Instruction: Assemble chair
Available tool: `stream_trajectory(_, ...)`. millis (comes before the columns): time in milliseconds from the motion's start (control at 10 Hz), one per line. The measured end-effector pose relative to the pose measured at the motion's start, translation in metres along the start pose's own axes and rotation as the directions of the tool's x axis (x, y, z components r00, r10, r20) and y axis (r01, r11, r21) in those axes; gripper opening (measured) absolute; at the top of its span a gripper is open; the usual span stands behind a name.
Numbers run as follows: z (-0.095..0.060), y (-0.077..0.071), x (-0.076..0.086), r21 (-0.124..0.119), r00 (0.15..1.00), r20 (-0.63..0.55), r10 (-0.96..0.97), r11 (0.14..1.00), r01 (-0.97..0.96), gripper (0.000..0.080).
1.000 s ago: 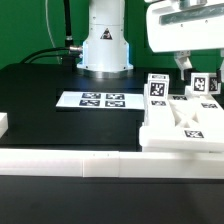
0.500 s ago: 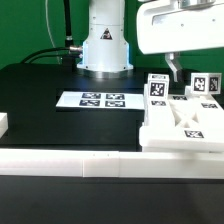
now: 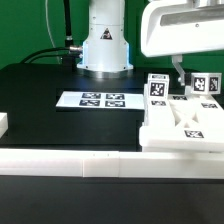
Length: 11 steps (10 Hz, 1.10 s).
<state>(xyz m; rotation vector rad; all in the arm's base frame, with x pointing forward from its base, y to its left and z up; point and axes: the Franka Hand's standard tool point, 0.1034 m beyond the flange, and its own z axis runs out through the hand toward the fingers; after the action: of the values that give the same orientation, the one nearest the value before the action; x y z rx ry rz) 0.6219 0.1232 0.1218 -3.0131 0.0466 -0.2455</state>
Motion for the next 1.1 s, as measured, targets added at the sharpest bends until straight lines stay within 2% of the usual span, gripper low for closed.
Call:
stream_trajectory(400,0.0003,0.0083,0.0013,-0.005,0.962,0.001,-0.273,0.962,0.273,0.0649)
stream_trajectory(700,0.0004,0.0091,0.0014,-0.009,0.948,0.003,-0.317,0.948,0.317,0.0627)
stream_trajectory(900,0.0004,0.0091,0.0014,-0.009,0.948,0.003,-0.317,0.948,0.317,0.0279)
stream_trajectory(1100,0.0004,0.0093,0.0015,-0.009,0.959,0.002,-0.284,0.959,0.284,0.0284)
